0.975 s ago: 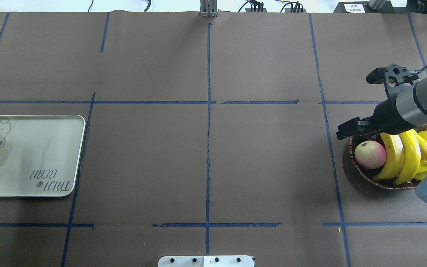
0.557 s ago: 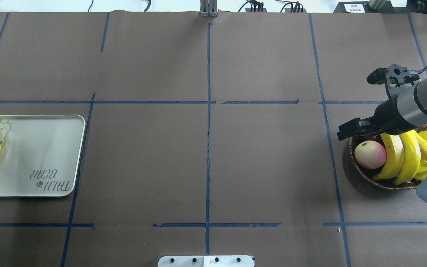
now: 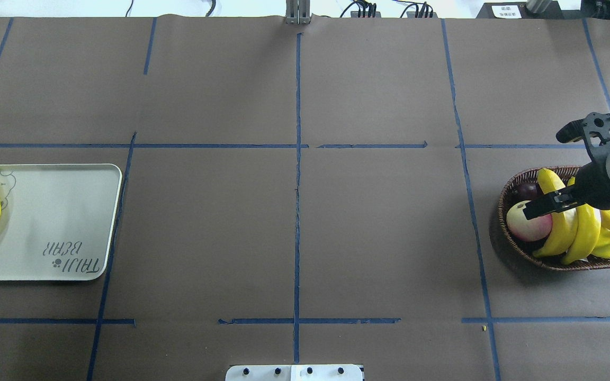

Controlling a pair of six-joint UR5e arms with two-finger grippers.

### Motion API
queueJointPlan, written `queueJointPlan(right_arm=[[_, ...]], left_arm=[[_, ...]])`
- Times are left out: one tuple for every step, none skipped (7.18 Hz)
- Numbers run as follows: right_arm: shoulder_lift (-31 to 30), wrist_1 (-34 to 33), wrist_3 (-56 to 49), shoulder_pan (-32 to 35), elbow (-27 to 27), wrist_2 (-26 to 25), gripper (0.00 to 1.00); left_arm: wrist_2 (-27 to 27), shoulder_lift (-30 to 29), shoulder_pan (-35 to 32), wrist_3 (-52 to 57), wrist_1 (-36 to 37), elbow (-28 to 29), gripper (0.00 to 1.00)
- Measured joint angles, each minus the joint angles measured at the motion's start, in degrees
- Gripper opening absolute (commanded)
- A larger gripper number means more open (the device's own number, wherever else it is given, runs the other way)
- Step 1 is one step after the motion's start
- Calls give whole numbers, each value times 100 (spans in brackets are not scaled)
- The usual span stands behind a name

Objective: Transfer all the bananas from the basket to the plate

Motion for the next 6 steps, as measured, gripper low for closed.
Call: queueJointPlan(right_arm=[[-415,221,-576,190,-39,-57,99],[-735,399,-1343,457,-126,-86,99],[-893,485,-2194,684,-272,-115,99],[-949,526,-3031,816,-485,-154,98],[-948,550,-3646,867,-693,-176,98],[-915,559,-3947,879,-823,-174,97]], left_arm=[[-15,-2,5,-9,0,-42,100],[-20,-4,10,-15,0,-54,100],[-25,-4,17,-21,0,-56,100],[-27,-4,20,-23,0,-58,100],[-25,-5,23,-24,-2,-58,100],[-24,-4,24,-24,-4,-58,100]])
